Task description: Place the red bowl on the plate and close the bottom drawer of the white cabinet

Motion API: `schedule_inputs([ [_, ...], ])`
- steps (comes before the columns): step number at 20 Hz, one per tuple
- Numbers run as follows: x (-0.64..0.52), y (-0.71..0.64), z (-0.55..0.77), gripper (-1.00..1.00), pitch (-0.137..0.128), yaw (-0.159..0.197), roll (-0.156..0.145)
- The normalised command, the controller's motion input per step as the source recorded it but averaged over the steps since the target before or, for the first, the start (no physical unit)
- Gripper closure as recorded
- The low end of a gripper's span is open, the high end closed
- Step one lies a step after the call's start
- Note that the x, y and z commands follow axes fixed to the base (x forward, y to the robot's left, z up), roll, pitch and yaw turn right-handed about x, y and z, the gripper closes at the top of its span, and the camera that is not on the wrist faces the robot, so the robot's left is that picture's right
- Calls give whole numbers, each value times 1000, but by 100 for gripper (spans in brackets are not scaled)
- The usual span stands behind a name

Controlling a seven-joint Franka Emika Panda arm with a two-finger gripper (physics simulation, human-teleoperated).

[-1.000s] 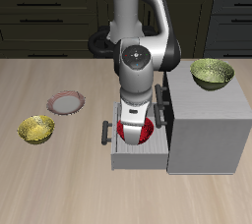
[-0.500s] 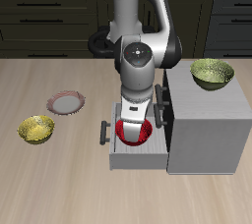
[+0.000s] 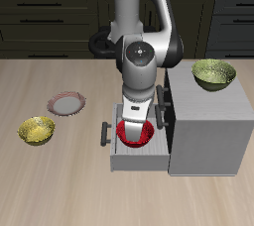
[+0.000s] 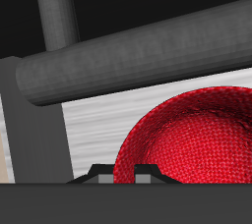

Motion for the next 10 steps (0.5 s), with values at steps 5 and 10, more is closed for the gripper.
schedule_inputs([
  [5,-1,-17,75,100,-6,9,3],
  [10,-31,-99,167,100,-27,26,-18],
])
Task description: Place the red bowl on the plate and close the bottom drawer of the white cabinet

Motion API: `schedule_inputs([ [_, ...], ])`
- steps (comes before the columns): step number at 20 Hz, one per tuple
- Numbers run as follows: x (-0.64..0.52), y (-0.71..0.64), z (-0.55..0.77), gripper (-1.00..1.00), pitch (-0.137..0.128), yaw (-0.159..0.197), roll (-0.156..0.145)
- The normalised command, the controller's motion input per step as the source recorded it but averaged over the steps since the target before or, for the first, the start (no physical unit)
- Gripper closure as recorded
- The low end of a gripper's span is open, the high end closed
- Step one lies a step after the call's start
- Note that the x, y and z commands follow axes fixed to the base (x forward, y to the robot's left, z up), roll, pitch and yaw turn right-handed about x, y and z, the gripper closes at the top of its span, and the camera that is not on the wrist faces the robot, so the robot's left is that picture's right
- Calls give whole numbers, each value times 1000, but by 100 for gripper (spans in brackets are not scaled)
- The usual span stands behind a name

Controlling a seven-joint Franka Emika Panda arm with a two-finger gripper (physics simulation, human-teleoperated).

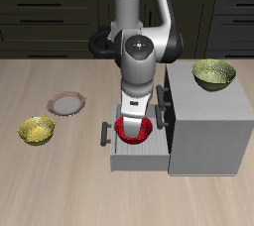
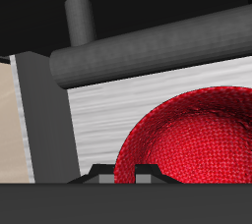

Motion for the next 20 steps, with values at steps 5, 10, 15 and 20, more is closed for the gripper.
schedule_inputs([
  [5,-57,-140,208,100,-29,3,-33],
  [10,-96,-171,226,100,-27,3,-33],
  [15,-137,-138,229,100,-35,-17,-28],
  [20,-149,-173,200,100,-46,-51,-38],
])
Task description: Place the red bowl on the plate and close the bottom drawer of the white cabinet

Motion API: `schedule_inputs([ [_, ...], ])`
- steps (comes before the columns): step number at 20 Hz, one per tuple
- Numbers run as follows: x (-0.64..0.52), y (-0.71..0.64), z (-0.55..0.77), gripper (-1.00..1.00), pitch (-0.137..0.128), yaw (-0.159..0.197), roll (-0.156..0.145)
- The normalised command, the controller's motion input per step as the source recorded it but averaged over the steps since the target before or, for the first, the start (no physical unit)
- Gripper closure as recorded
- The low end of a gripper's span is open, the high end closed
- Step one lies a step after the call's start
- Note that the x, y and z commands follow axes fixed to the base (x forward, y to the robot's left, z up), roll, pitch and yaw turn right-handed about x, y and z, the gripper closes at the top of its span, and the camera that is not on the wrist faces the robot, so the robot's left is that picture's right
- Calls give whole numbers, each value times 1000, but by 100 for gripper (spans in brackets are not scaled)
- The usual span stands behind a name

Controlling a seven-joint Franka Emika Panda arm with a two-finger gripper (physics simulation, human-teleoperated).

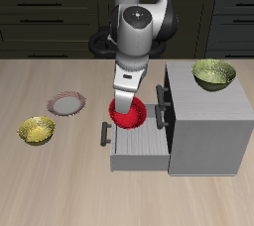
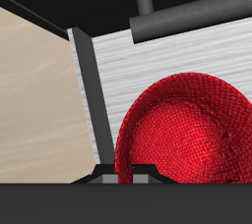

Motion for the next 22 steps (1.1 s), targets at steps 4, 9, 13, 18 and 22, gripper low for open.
schedule_inputs([
  [4,-162,-198,352,100,-58,-73,-35],
  [9,-177,-143,424,100,-70,-133,-27],
  [13,-159,-190,412,100,-81,-148,-44],
  [18,-126,-178,400,100,-73,-167,-54],
  [22,-133,-197,395,100,-66,-235,-54],
])
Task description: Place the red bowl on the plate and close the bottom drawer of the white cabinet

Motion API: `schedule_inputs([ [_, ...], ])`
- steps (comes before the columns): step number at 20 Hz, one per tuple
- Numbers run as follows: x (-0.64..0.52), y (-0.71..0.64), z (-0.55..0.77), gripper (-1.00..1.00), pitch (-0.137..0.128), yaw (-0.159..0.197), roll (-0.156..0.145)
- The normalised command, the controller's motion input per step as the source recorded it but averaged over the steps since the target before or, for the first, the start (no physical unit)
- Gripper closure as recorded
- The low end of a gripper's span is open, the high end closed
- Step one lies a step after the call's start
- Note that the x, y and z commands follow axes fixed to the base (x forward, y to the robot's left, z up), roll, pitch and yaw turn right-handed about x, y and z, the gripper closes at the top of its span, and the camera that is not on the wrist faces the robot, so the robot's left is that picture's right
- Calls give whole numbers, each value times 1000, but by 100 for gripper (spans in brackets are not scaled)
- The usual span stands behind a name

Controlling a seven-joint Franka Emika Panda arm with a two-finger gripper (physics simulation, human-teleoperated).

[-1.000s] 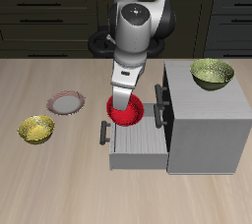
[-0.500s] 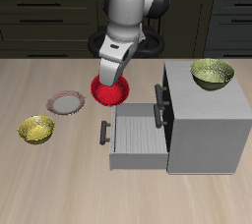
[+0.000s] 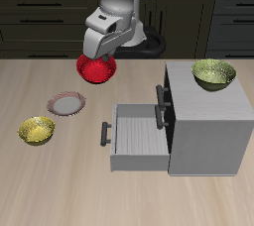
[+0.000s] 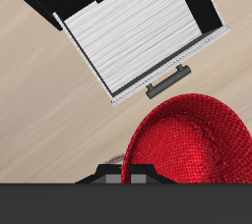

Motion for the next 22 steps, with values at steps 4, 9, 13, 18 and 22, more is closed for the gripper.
schedule_inputs([
  [4,-92,-123,226,100,-58,-215,-44],
  [9,-70,-159,198,100,-8,-334,-33],
  [13,-33,-73,188,100,-45,-224,-37],
  [18,-4,-63,75,100,87,-348,-15],
  [22,44,21,61,100,15,-227,5],
])
